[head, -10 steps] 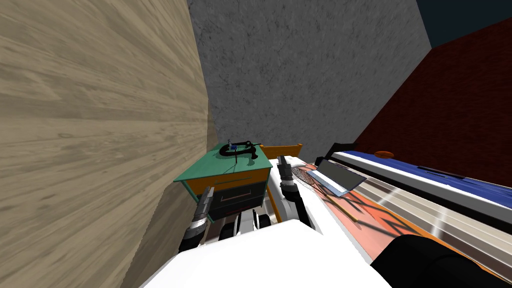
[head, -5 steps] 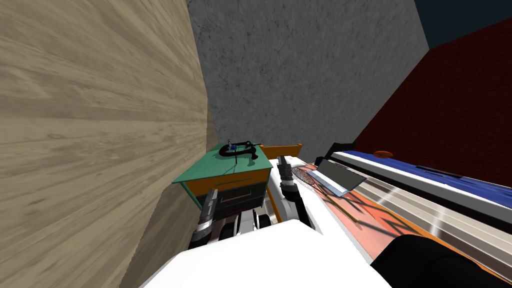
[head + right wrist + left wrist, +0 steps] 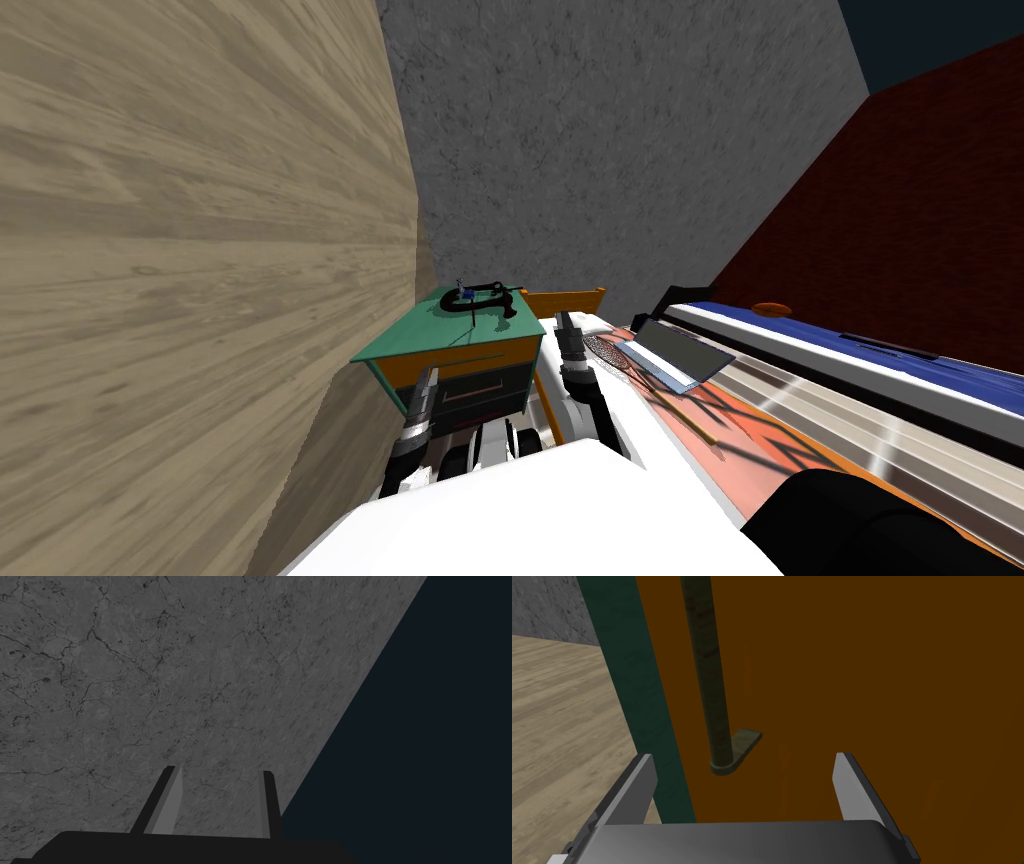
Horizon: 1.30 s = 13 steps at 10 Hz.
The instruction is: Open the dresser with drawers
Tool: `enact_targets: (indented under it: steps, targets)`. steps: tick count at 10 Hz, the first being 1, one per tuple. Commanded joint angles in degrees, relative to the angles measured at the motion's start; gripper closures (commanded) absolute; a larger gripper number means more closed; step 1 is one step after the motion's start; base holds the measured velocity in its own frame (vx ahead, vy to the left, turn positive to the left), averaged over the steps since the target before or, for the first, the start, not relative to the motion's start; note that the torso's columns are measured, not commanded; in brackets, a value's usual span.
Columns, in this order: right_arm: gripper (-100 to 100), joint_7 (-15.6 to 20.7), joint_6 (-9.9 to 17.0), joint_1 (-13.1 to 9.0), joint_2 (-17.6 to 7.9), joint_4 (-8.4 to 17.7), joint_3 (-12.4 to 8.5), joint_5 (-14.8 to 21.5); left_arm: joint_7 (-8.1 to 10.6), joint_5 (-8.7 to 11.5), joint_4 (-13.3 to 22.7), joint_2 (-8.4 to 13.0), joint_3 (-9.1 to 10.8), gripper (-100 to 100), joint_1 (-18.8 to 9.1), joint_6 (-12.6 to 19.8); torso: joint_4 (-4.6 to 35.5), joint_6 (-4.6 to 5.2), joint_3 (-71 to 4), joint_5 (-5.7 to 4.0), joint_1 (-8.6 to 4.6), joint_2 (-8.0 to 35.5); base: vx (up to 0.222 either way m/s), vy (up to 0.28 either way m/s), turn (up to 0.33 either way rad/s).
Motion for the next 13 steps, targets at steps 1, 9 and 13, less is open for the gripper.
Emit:
enact_targets:
  steps: [1,9,13]
  targets:
    - [0,0.0,0.0,0.0,0.0,0.0,0.0,0.0,-0.09,-0.1,1.3,-0.2,-0.22,100,0.9,-1.9,0.0,0.0,0.0,0.0,0.0,-0.1,0.013,0.0,-0.034]
    - [0,0.0,0.0,0.0,0.0,0.0,0.0,0.0,-0.21,0.1,1.8,4.8,0.0,-100,-1.2,1.7,0.0,0.0,0.1,0.0,-0.02,0.1,-0.021,-0.005,0.005]
    - [0,0.0,0.0,0.0,0.0,0.0,0.0,0.0,-0.33,0.3,1.1,5.4,0.29,-100,-3.3,6.0,0.0,0.0,-0.1,0.0,0.0,-0.1,-0.046,-0.009,0.019]
